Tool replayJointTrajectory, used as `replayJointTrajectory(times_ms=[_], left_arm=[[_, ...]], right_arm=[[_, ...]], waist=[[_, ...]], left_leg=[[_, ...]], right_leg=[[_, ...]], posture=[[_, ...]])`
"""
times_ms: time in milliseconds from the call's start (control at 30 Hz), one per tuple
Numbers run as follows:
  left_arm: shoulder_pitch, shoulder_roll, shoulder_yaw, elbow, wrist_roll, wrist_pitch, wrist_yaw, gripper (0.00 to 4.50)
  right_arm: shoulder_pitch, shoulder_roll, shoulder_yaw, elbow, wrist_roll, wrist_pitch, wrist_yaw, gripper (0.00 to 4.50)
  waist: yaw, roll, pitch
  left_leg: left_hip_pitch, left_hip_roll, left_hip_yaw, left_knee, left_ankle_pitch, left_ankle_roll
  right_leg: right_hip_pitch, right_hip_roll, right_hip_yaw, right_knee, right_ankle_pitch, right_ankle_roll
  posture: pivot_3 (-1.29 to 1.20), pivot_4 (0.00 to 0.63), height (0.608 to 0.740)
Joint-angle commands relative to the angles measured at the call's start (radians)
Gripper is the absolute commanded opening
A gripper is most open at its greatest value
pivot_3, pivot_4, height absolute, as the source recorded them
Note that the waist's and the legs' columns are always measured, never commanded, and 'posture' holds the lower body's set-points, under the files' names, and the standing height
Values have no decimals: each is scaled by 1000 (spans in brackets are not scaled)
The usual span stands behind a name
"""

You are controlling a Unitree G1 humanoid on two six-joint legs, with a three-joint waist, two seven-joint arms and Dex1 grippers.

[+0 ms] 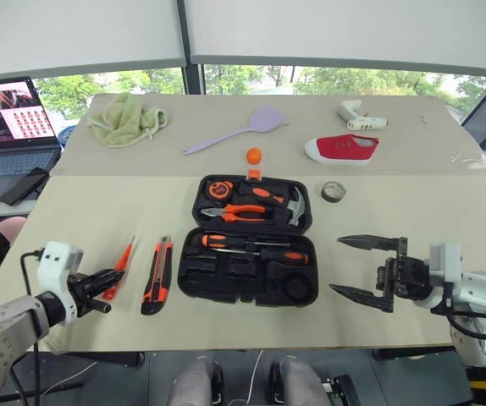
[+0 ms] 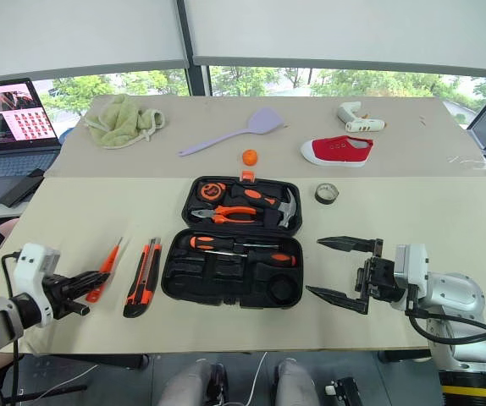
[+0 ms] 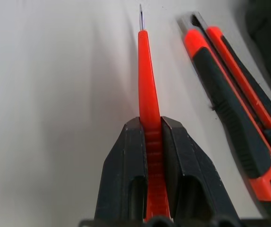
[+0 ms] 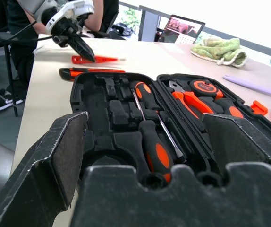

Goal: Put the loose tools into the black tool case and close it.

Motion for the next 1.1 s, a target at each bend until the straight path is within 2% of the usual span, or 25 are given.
replayJointTrajectory(times_ms=[33, 233, 300, 367, 600, 733, 933, 1100], left_arm=[[37, -49, 62, -8, 24, 12, 67, 155], [93, -135, 87, 7, 86, -53, 90, 155], [93, -143, 92, 9, 101, -67, 93, 1047], [89, -155, 101, 6, 109, -75, 104, 1746], [105, -172, 108, -21, 157, -132, 95, 4418], [108, -186, 123, -56, 160, -153, 97, 4471], [46, -288, 107, -216, 80, 38, 314, 4471], [-8, -350, 47, -278, 115, 122, 447, 4471]], right_arm=[[-2, -25, -21, -41, 19, 11, -3, 4500], [-5, -54, -27, -52, 40, 43, -1, 4500], [-8, -61, -29, -53, 43, 49, 0, 4500], [-7, -65, -30, -54, 45, 53, -1, 4500], [-9, -68, -26, -63, 40, 69, -16, 4500], [0, -72, -24, -74, 39, 82, -25, 4500], [-17, -86, -24, -72, 44, 111, -17, 4500], [-33, -87, -19, -65, 43, 122, -11, 4500]], waist=[[1, 0, 0], [-3, 2, -1], [-3, 3, -2], [-3, 3, -2], [-1, 3, -2], [0, 3, -2], [12, 1, -1], [12, 0, -1]], left_leg=[[0, 0, 0, 0, 0, 0], [2, 1, 0, 0, -1, 0], [2, 1, 0, 0, -2, 1], [1, 1, 0, 0, -3, 6], [2, 1, 0, 0, -4, 6], [1, 1, 0, 0, -4, 6], [0, 1, -1, 2, -4, 7], [2, 0, -2, 2, -3, 6]], right_leg=[[0, 0, 0, 0, 0, 0], [0, 0, 1, 1, 0, -1], [0, 1, 1, 1, 0, -1], [0, 1, 1, 1, 0, -1], [0, 1, 1, 1, 0, -2], [0, 1, 1, 1, 0, -2], [1, -1, 1, 1, 0, -2], [5, 0, 0, 0, 0, -1]], posture=[[0, 150, 740], [0, 150, 740], [0, 150, 740], [0, 150, 740], [0, 150, 740], [0, 150, 740], [0, 150, 740], [0, 150, 740]])
